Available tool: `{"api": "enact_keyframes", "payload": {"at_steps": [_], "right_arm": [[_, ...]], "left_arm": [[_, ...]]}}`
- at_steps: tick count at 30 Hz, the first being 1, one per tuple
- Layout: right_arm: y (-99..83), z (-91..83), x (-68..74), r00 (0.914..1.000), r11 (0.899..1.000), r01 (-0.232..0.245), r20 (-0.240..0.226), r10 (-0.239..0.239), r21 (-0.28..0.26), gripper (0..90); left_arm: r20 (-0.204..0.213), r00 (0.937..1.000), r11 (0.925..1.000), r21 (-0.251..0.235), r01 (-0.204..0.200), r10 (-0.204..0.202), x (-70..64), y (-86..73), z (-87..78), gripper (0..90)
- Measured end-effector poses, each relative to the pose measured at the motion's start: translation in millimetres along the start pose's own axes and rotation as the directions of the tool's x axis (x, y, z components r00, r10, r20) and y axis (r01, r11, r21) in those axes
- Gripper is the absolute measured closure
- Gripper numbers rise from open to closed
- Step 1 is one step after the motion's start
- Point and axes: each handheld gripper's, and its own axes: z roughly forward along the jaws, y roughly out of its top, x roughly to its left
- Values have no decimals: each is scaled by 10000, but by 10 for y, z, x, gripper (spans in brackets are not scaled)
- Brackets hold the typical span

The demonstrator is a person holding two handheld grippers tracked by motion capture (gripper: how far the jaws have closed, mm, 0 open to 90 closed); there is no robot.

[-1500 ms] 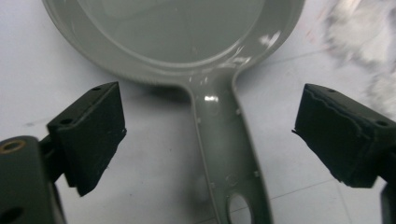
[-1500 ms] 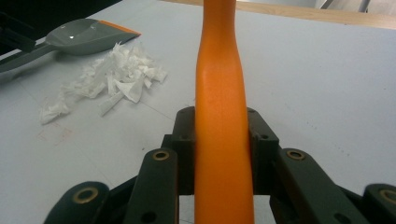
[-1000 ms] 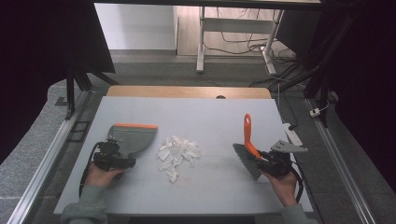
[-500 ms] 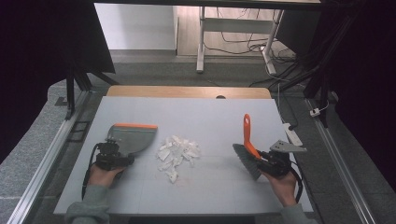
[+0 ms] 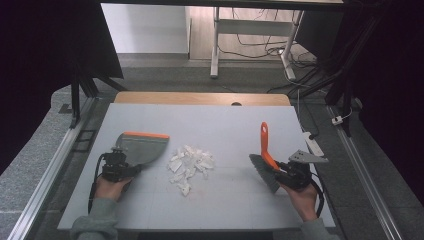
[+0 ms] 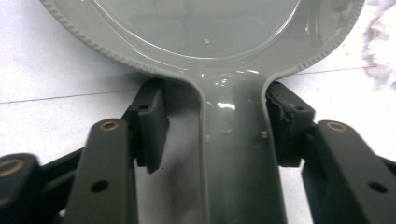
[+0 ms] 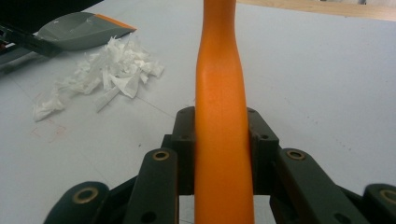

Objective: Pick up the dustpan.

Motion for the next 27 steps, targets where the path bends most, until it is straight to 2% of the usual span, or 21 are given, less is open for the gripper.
{"api": "enact_keyframes", "payload": {"at_steps": [6, 27], "right_arm": [[-2, 3, -9, 10000, 10000, -32, -4, 32, -11, 696], [0, 2, -14, 10000, 10000, -23, 57, 23, -20, 696]], "left_arm": [[54, 10000, 9998, -177, 5, -4, 9, -3, -13, 600], [252, 9996, 9993, -374, -93, 103, 39, -3, -22, 612]]}}
